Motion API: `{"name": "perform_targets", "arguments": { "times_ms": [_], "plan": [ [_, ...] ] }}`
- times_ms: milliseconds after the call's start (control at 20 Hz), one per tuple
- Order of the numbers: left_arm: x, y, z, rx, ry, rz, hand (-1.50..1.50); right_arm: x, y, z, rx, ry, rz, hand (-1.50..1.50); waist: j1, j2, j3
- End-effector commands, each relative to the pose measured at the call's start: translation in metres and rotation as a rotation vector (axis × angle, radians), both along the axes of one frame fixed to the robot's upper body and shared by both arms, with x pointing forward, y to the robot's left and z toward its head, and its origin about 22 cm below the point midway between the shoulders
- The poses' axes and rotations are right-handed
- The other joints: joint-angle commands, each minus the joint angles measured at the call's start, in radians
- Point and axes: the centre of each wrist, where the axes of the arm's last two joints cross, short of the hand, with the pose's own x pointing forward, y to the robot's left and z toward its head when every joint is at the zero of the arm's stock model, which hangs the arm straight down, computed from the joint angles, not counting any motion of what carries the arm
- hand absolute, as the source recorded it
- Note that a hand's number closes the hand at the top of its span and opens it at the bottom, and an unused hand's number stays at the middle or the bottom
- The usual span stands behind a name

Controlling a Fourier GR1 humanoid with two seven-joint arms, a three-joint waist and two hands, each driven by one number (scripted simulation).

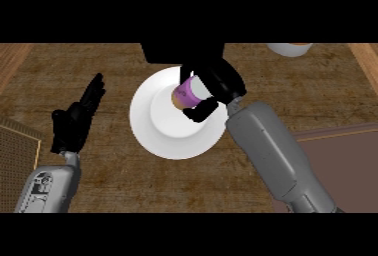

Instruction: Pick the can from the tray and place it in the plate

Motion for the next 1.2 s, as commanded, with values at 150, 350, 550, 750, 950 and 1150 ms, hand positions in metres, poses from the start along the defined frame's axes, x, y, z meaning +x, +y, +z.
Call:
{"name": "perform_targets", "arguments": {
  "times_ms": [150,350,550,750,950,1150],
  "plan": [
    [0.013,-0.007,0.006,-0.001,0.001,-0.035,0.00,0.006,0.031,-0.038,-0.227,0.019,-0.047,1.50,0.017,0.007,0.000],
    [0.009,-0.012,0.005,-0.008,-0.017,-0.041,0.00,0.010,0.030,-0.050,-0.125,0.185,-0.106,-1.50,0.037,0.008,0.000],
    [0.020,-0.029,0.004,0.009,-0.007,-0.073,0.00,0.002,0.024,-0.076,-0.036,0.219,-0.134,-1.50,0.062,0.018,0.001],
    [0.024,-0.027,0.006,0.008,-0.008,-0.049,0.00,0.000,0.031,-0.071,0.065,0.255,-0.063,-1.50,0.048,0.013,0.001],
    [0.018,-0.018,0.010,-0.010,-0.012,-0.065,0.00,-0.002,0.030,-0.063,0.307,0.278,-0.069,-1.50,0.052,0.011,0.002],
    [0.003,-0.015,-0.011,0.006,-0.002,-0.002,0.00,0.008,0.011,-0.064,0.496,0.260,-0.159,-1.50,0.015,0.003,0.001]
  ]
}}
